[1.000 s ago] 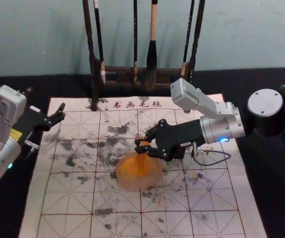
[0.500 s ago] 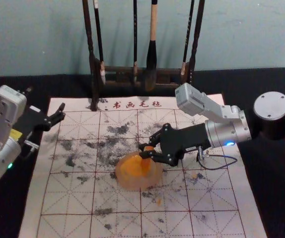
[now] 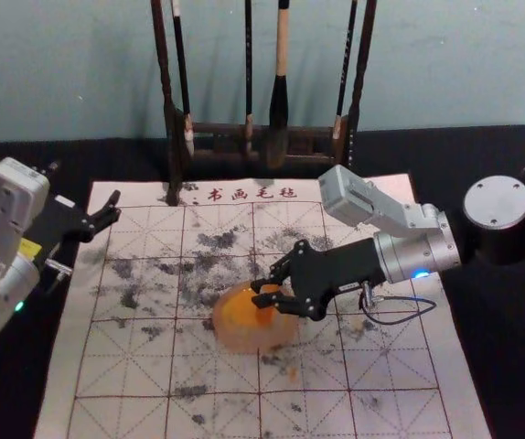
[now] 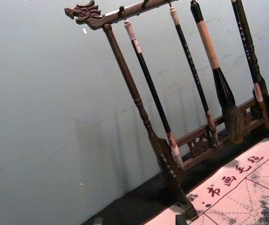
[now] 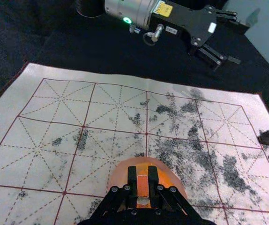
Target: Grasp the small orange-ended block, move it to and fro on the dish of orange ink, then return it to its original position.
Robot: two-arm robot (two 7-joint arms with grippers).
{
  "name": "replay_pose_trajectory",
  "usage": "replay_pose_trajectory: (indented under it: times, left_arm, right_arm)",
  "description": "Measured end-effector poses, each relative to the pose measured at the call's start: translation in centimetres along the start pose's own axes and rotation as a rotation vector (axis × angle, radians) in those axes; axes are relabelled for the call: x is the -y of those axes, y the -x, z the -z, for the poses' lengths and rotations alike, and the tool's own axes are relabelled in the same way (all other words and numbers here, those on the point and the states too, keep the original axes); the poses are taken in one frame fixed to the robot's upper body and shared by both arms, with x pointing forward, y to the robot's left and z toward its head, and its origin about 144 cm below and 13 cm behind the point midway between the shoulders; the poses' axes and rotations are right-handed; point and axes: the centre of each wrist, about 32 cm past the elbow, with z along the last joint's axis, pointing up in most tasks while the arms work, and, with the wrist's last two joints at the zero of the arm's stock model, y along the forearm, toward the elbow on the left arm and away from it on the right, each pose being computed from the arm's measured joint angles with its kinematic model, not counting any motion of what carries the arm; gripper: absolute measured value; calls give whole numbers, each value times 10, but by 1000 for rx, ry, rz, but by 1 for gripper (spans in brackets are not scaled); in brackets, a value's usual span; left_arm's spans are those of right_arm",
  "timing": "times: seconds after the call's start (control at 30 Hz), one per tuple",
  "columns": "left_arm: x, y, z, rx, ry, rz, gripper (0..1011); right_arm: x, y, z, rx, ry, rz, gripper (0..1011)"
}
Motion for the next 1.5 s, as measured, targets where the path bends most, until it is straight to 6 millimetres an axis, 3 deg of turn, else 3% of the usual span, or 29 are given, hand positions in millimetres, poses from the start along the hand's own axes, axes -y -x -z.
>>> replay_pose_trajectory:
  times: [0.77, 1.5]
  left_arm:
    - [0, 0, 0, 0, 0, 0, 1001]
    - [0, 0, 0, 0, 0, 0, 1001]
  right_arm:
    - [-20, -8, -3, 4, -33, -34, 133]
    - [-26, -23, -1, -5, -40, -9, 133]
